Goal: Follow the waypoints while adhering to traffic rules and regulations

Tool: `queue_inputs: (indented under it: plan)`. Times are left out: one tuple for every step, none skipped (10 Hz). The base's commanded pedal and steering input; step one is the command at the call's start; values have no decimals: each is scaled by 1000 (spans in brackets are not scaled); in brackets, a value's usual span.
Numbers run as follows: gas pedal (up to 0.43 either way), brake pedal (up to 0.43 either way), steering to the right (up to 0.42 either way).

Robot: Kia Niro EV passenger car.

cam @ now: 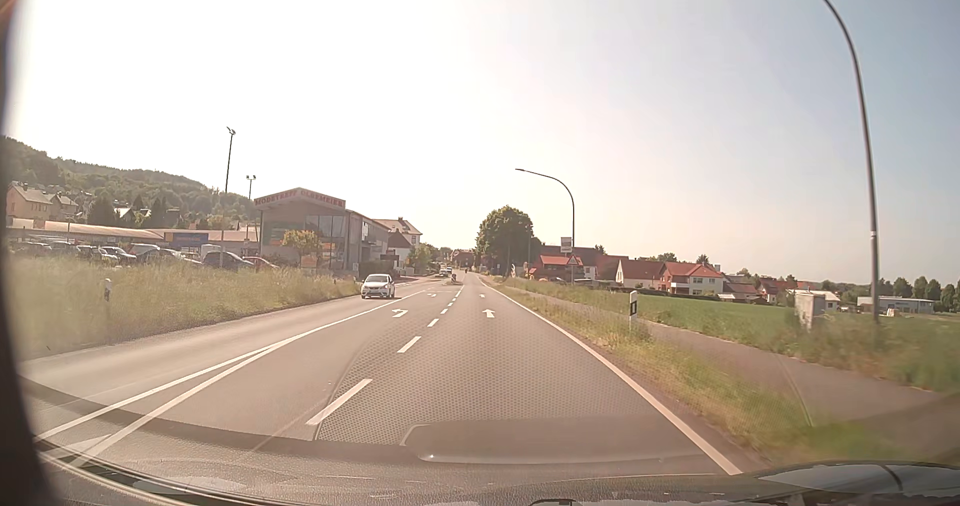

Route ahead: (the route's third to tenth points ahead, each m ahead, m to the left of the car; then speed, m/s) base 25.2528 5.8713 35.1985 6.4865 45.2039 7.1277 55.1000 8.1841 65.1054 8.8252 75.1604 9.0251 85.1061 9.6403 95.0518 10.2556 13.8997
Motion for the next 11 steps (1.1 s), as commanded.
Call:
queue_inputs:
  plan:
    - [130, 0, -18]
    - [130, 0, -17]
    - [130, 0, -17]
    - [130, 0, -17]
    - [130, 0, -16]
    - [130, 0, -15]
    - [130, 0, -15]
    - [130, 0, -13]
    - [130, 0, -11]
    - [130, 0, -9]
    - [130, 0, -7]
